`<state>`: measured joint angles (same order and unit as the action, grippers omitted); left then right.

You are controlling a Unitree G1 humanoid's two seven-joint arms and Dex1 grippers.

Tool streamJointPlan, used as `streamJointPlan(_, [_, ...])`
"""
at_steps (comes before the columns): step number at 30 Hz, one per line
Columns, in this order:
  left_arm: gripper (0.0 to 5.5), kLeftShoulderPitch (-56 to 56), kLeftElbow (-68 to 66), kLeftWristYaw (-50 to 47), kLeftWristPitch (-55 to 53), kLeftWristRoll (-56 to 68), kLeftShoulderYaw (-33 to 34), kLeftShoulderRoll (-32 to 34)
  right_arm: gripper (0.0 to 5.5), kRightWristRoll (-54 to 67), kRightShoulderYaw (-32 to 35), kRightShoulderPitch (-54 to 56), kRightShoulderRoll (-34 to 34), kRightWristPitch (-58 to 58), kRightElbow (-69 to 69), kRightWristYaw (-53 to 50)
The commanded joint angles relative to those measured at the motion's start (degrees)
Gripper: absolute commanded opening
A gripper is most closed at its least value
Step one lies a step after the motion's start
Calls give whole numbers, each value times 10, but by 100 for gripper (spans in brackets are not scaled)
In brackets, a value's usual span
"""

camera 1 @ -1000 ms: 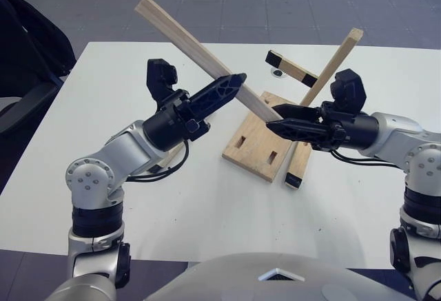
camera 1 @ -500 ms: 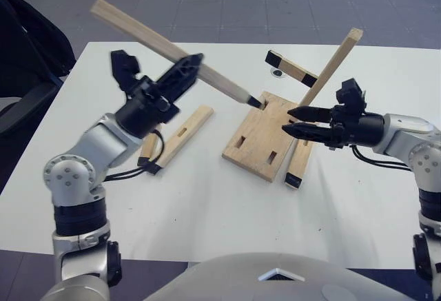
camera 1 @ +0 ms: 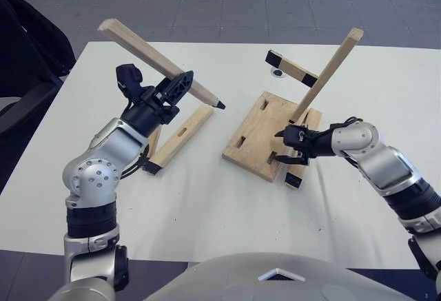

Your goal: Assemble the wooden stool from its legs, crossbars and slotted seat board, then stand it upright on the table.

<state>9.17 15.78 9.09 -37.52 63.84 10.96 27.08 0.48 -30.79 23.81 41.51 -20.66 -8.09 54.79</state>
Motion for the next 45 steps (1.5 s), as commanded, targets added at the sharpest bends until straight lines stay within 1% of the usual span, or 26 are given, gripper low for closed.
streamJointPlan(1, [213, 6, 2, 2, -9, -12, 10, -9, 322, -81, -34, 44, 11, 94, 25, 26])
streamJointPlan(4, [213, 7, 3, 4, -14, -16, 14, -12, 322, -155, -64, 76, 10, 196, 58, 36])
streamJointPlan(6, [213, 9, 1, 6, -17, -19, 17, -14, 322, -171, -72, 78, 9, 238, 70, 54])
streamJointPlan(10, [213, 9, 1, 13, -24, -22, 18, -16, 322, -162, -85, 73, 30, 345, 82, 121])
streamJointPlan(13, [213, 9, 0, 16, -26, -27, 17, -22, 322, -123, -87, 57, 47, 412, 80, 176])
streamJointPlan(15, [213, 12, -2, 20, -30, -27, 13, -27, 322, -104, -81, 46, 65, 469, 80, 195])
streamJointPlan(18, [213, 2, 7, 26, -36, -29, 6, -36, 322, -122, -76, 58, 109, 629, 130, 201])
streamJointPlan(20, [213, -1, 9, 26, -37, -32, 3, -43, 322, -183, -73, 84, 119, 745, 193, 169])
streamJointPlan(21, [213, -3, 9, 26, -37, -32, 2, -46, 322, -256, -68, 110, 114, 814, 244, 122])
streamJointPlan(22, [213, -4, 10, 26, -37, -33, 2, -49, 322, -306, -64, 130, 107, 862, 286, 87])
streamJointPlan(24, [213, -4, 9, 28, -38, -34, -1, -53, 322, -387, -58, 163, 84, 917, 341, 18])
streamJointPlan(27, [213, 3, 4, 35, -41, -38, -11, -59, 322, -475, -54, 201, 39, 946, 385, -93])
streamJointPlan(30, [213, 10, 0, 43, -45, -44, -17, -64, 322, -543, -48, 219, 19, 963, 407, -188])
streamJointPlan(33, [213, 14, -1, 46, -47, -48, -15, -65, 322, -518, -20, 241, 15, 942, 398, -224])
streamJointPlan(37, [212, 11, -2, 46, -47, -53, -13, -68, 322, -441, 1, 246, 38, 895, 367, -193])
streamJointPlan(42, [212, 9, 1, 47, -51, -60, -17, -73, 322, -391, -23, 196, 58, 858, 308, -130])
streamJointPlan(44, [212, 12, -1, 47, -51, -67, -19, -76, 322, -361, -15, 178, 66, 798, 315, -93])
streamJointPlan(45, [212, 13, -4, 48, -48, -76, -22, -77, 322, -335, 0, 172, 66, 742, 332, -67])
